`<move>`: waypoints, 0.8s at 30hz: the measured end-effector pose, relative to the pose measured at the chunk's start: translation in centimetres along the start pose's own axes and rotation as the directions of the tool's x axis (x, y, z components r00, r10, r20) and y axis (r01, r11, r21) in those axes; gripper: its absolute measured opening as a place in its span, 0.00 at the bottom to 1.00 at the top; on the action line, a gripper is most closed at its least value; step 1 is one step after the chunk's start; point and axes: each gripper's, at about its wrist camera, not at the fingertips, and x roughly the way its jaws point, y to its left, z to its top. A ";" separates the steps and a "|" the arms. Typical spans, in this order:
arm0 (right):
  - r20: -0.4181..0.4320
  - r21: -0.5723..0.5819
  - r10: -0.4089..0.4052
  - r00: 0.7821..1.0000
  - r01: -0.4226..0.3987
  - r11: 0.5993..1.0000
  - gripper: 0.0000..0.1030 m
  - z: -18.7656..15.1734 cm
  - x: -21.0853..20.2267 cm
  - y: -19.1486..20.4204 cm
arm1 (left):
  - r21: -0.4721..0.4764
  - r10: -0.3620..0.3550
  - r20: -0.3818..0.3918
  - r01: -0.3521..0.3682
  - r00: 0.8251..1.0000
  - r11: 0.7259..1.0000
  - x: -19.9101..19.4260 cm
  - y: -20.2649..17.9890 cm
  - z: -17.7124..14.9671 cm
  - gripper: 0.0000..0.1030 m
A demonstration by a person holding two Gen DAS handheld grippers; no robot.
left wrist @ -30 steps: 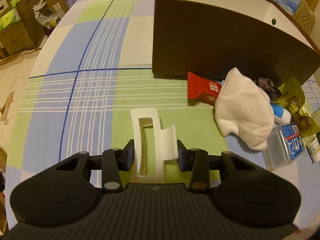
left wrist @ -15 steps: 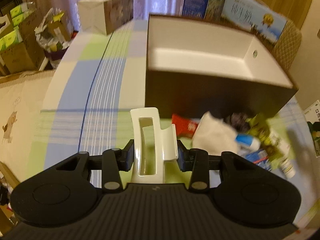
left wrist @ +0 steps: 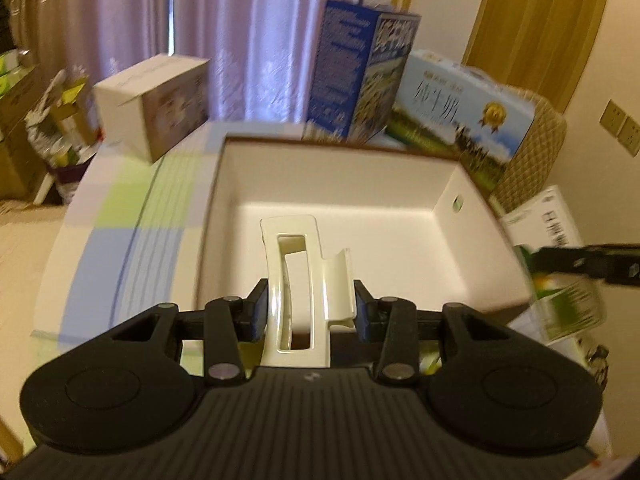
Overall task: Organize objects
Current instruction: 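Lift and carry the clip and green box over the brown box with both tools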
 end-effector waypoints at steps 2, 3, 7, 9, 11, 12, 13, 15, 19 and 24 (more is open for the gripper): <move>0.007 -0.007 0.014 1.000 -0.014 1.000 0.27 1.2 1.0 0.7 | 0.012 -0.010 0.009 0.010 1.000 1.000 0.9 -0.7 1.3 0.35; 0.009 -0.015 0.013 1.000 -0.012 1.000 0.27 1.7 1.6 1.1 | 0.019 -0.016 0.013 0.015 1.000 1.000 1.4 -1.1 1.9 0.35; 0.029 -0.027 0.004 1.000 -0.003 1.000 0.27 3.7 3.7 2.0 | 0.040 -0.026 0.010 0.026 1.000 0.999 3.5 -2.2 3.4 0.35; 0.037 -0.014 -0.001 0.999 0.001 1.000 0.27 4.4 4.6 1.9 | 0.049 -0.028 0.000 0.028 1.000 0.998 4.6 -2.6 3.9 0.35; 0.039 -0.001 -0.015 0.999 0.015 1.000 0.27 4.9 5.6 1.6 | 0.055 -0.032 -0.016 0.033 0.999 0.998 5.8 -2.8 3.9 0.35; 0.034 0.004 -0.025 0.999 0.025 1.000 0.27 5.0 6.3 1.5 | 0.056 -0.035 -0.029 0.037 0.999 0.998 6.5 -3.0 3.8 0.35; 0.024 0.011 -0.034 0.999 0.033 0.999 0.27 5.0 6.9 1.3 | 0.056 -0.039 -0.043 0.041 0.998 0.998 7.2 -3.1 3.8 0.35; -0.003 0.026 -0.048 0.999 0.048 0.999 0.27 4.9 8.2 0.8 | 0.050 -0.039 -0.080 0.043 0.996 0.998 8.5 -3.1 3.4 0.35; -0.083 0.064 -0.070 0.994 0.076 0.995 0.27 4.0 11.3 -0.2 | 0.033 -0.036 -0.151 0.042 0.988 0.999 11.2 -2.8 2.6 0.35; -0.174 0.123 -0.060 0.983 0.082 0.989 0.27 2.6 14.5 -1.8 | -0.011 -0.048 -0.231 0.046 0.972 0.999 14.0 -2.1 1.9 0.35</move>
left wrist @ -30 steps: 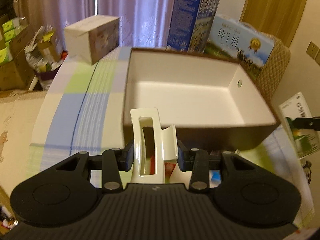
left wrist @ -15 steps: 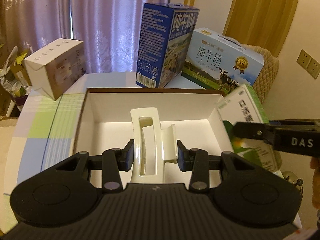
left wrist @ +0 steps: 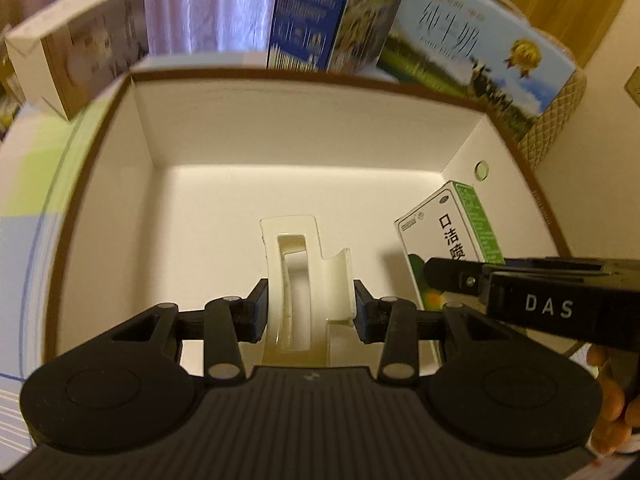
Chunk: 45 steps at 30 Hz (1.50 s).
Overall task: Organize objects
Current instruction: 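Lift and carry the clip and green box over the brown box with both tools, then lower and release the clip with the left tool while the right releases the green box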
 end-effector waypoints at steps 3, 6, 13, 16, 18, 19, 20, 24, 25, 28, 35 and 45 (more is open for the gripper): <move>-0.034 0.037 0.011 0.999 -0.009 0.999 0.27 -0.1 1.2 -0.7 | 0.003 0.012 -0.027 -0.012 1.000 1.000 1.0 0.2 0.0 0.35; -0.047 0.040 0.007 0.999 -0.005 0.999 0.27 -0.2 1.8 -0.9 | 0.001 0.011 -0.041 -0.011 0.999 1.000 1.4 0.3 0.2 0.35; -0.048 0.062 0.014 0.999 -0.011 0.998 0.27 -0.2 2.2 -1.0 | 0.038 0.014 -0.037 -0.012 0.999 0.999 1.5 -0.2 0.4 0.36; -0.033 0.082 0.026 0.999 -0.023 0.996 0.27 -0.1 2.0 -1.2 | 0.044 0.012 -0.027 -0.011 1.000 0.999 1.1 -0.3 0.5 0.48; -0.030 0.095 0.032 0.999 -0.029 0.995 0.27 0.1 1.8 -1.3 | 0.047 0.012 -0.013 -0.012 1.000 0.999 0.8 -0.4 0.7 0.53; -0.025 0.098 0.036 0.999 -0.033 0.995 0.27 0.1 1.6 -1.3 | 0.048 0.010 -0.008 -0.010 1.000 0.999 0.6 -0.4 0.7 0.55; -0.018 0.099 0.037 0.999 -0.035 0.995 0.27 0.1 1.4 -1.3 | 0.047 0.007 -0.004 -0.007 1.000 0.999 0.3 -0.4 0.7 0.56; 0.013 0.105 0.042 0.999 -0.043 0.994 0.28 0.2 0.2 -1.3 | 0.045 0.002 0.014 -0.003 1.000 0.999 -0.8 -0.3 0.7 0.58; 0.020 0.105 0.045 0.999 -0.047 0.993 0.28 0.2 -0.2 -1.3 | 0.041 -0.002 0.020 0.001 1.000 0.999 -1.2 -0.2 0.7 0.58; 0.051 0.101 0.061 0.997 -0.066 0.993 0.28 -0.1 -1.6 -1.4 | 0.024 -0.026 0.044 0.025 0.999 0.999 -2.9 0.3 0.3 0.59; 0.162 0.065 0.104 0.981 -0.116 0.991 0.29 -2.0 -6.4 -1.4 | -0.017 -0.009 0.088 0.011 0.996 1.000 -7.5 1.8 -2.0 0.65; 0.238 0.023 0.129 0.963 -0.138 0.990 0.36 -5.8 -11.9 -1.8 | -0.127 0.042 0.111 -0.028 0.993 0.992 -13.0 4.8 -6.3 0.71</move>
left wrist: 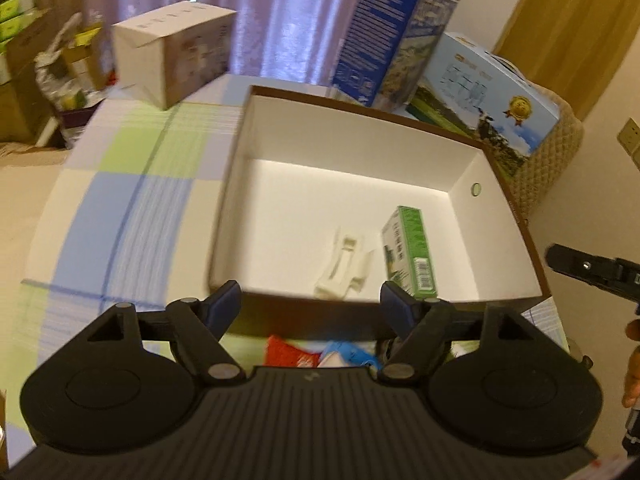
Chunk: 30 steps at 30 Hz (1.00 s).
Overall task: Organize objects
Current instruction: 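Lower and release the clip with the left tool while the right releases the green box, then grasp the yellow snack packet with the right tool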
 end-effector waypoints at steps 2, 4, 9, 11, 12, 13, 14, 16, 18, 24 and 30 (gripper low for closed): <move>0.000 -0.001 -0.006 1.000 0.006 1.000 0.36 -0.5 -0.8 0.1 | -0.021 0.014 0.001 -0.014 1.000 1.000 -0.8 0.6 -0.5 0.72; -0.002 -0.008 -0.008 1.000 0.008 1.000 0.36 -0.8 -1.5 0.2 | -0.032 0.024 0.005 -0.024 1.000 0.999 -1.6 1.0 -1.1 0.75; -0.005 -0.017 -0.023 1.000 0.023 1.000 0.37 -1.7 -2.8 0.1 | -0.040 0.052 0.002 -0.052 0.999 0.998 -3.1 1.6 -2.4 0.79; -0.009 -0.014 -0.021 1.000 0.021 1.000 0.37 -2.2 -3.2 0.1 | -0.037 0.068 0.001 -0.068 0.998 0.997 -3.4 1.6 -3.0 0.81; -0.015 -0.018 -0.022 1.000 0.022 1.000 0.38 -2.4 -3.4 0.1 | -0.034 0.078 -0.002 -0.078 0.997 0.996 -3.6 1.6 -3.2 0.85; -0.022 -0.026 -0.027 0.999 0.026 0.999 0.38 -2.7 -3.5 0.1 | -0.031 0.087 -0.006 -0.087 0.996 0.996 -3.7 1.5 -3.5 0.90; -0.028 -0.034 -0.033 0.999 0.032 0.999 0.38 -3.0 -3.7 0.1 | -0.028 0.097 -0.010 -0.097 0.995 0.995 -3.9 1.3 -3.7 0.92; -0.041 -0.045 -0.044 0.998 0.042 0.998 0.38 -3.7 -3.9 0.2 | -0.017 0.103 -0.017 -0.104 0.995 0.994 -4.0 1.0 -4.3 0.93; -0.057 -0.043 -0.053 0.997 0.051 0.998 0.38 -4.5 -4.1 0.0 | -0.015 0.096 -0.038 -0.096 0.995 0.995 -3.9 0.8 -4.8 0.94; -0.096 -0.037 -0.075 0.993 0.072 0.997 0.38 -6.9 -4.6 -0.4 | 0.021 0.121 -0.087 -0.119 0.989 0.993 -3.3 -0.1 -6.9 0.97; -0.137 -0.044 -0.098 0.986 0.093 0.995 0.38 -9.0 -5.2 -0.9 | 0.055 0.125 -0.105 -0.120 0.987 0.991 -3.2 -0.8 -8.8 0.97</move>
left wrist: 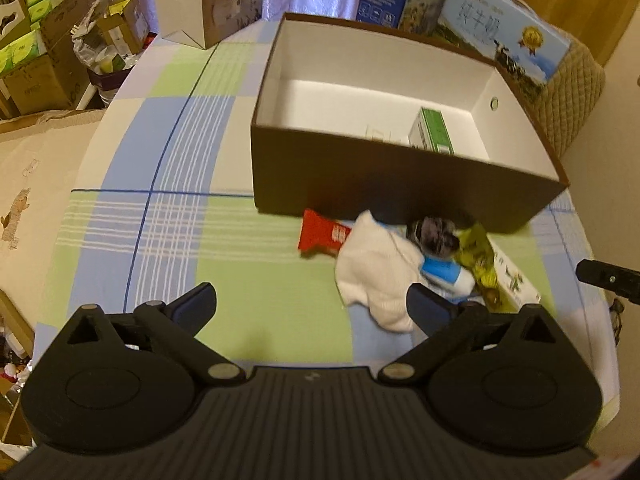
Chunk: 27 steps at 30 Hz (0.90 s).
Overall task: Organize objects
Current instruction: 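Grasp the yellow snack packet with the right tool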
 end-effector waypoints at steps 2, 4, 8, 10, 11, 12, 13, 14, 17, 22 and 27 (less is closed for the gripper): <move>-0.016 -0.008 -0.017 1.000 0.017 1.000 0.38 -0.8 -0.2 -0.3 | 0.005 0.005 -0.010 -0.005 1.000 1.000 0.2 0.0 -0.6 0.97; -0.035 -0.022 -0.042 0.998 0.041 0.999 0.38 -1.7 -0.3 -0.7 | 0.000 0.012 -0.027 -0.012 1.000 1.000 0.5 0.1 -1.1 0.97; -0.057 -0.022 -0.066 0.996 0.065 0.998 0.38 -3.4 -0.7 -1.4 | -0.003 0.020 -0.056 -0.020 0.998 1.000 1.1 0.3 -1.9 0.97; -0.058 -0.014 -0.062 0.996 0.061 0.998 0.38 -3.8 -0.8 -1.5 | 0.005 0.022 -0.060 -0.022 0.998 1.000 1.3 0.2 -2.1 0.97; -0.058 -0.017 -0.058 0.997 0.057 0.998 0.38 -3.9 -0.7 -1.3 | 0.006 0.025 -0.062 -0.025 0.998 1.000 1.5 0.2 -2.1 0.97; -0.057 -0.025 -0.053 0.997 0.051 0.998 0.38 -4.0 -0.7 -1.0 | 0.008 0.023 -0.062 -0.023 0.998 1.000 1.7 0.1 -2.1 0.97; -0.056 -0.036 -0.048 0.997 0.046 0.998 0.38 -3.9 -0.5 -0.6 | 0.008 0.018 -0.058 -0.017 0.998 1.000 1.8 0.1 -2.0 0.97; -0.056 -0.050 -0.043 0.997 0.040 0.998 0.38 -3.8 -0.3 -0.2 | 0.006 0.016 -0.055 -0.016 0.998 1.000 1.8 0.0 -2.0 0.97; -0.065 -0.091 -0.027 0.998 0.021 0.996 0.38 -3.5 0.8 1.3 | 0.011 0.024 -0.042 -0.023 0.999 1.000 2.2 -0.2 -1.8 0.97; -0.086 -0.185 -0.045 0.995 0.029 0.982 0.38 -3.0 3.6 3.9 | 0.017 0.040 -0.036 -0.039 0.999 0.999 2.9 -0.3 -1.6 0.97; -0.095 -0.223 -0.065 0.993 0.043 0.974 0.38 -2.7 6.0 4.9 | 0.002 0.039 -0.044 -0.039 0.998 0.999 3.4 0.1 -1.7 0.97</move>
